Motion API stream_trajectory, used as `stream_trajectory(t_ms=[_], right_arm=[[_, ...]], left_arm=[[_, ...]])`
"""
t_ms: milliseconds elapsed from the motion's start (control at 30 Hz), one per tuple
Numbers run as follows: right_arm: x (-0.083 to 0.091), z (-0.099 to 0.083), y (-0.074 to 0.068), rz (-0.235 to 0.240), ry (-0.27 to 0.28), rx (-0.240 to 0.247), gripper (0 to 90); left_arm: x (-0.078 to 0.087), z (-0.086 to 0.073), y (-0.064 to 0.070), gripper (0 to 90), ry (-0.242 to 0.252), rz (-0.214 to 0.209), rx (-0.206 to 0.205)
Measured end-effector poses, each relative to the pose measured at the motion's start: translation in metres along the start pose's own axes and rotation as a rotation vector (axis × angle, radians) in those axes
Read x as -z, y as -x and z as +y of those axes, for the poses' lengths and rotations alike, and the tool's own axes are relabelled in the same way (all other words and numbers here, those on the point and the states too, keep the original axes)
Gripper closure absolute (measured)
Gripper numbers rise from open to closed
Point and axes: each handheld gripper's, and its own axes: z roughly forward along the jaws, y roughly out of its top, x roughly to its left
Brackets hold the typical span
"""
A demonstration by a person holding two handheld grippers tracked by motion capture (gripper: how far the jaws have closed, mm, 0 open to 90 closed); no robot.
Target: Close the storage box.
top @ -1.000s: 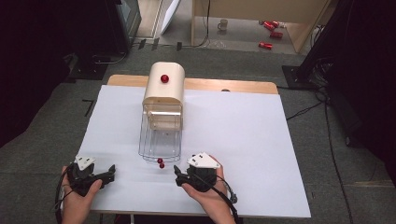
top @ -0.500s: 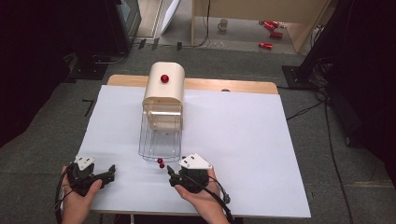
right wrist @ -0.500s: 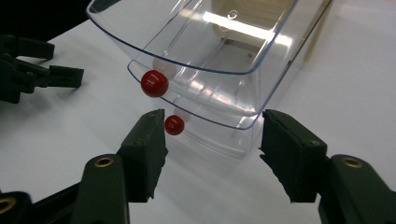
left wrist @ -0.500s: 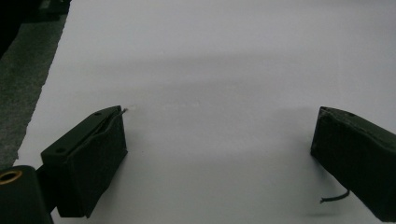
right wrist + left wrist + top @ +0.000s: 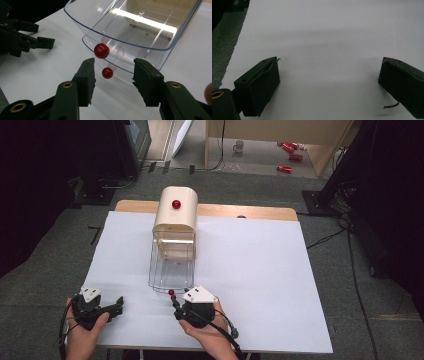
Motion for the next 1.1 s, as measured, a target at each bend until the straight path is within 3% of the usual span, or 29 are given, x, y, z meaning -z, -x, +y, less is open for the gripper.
stream_trajectory(t_ms=[667, 1100], right_arm=[[-0.022, -0.002, -0.016, -0.001, 0.017, -0.033, 67.0], [-0.025, -0.004, -0.016, -0.025, 0.043, -0.071, 74.3]], left_arm=[[0.0, 0.0, 0.0, 3.7, 0.0, 0.0, 0.0], [0.0, 0.0, 0.0, 3.7, 0.0, 0.0, 0.0]])
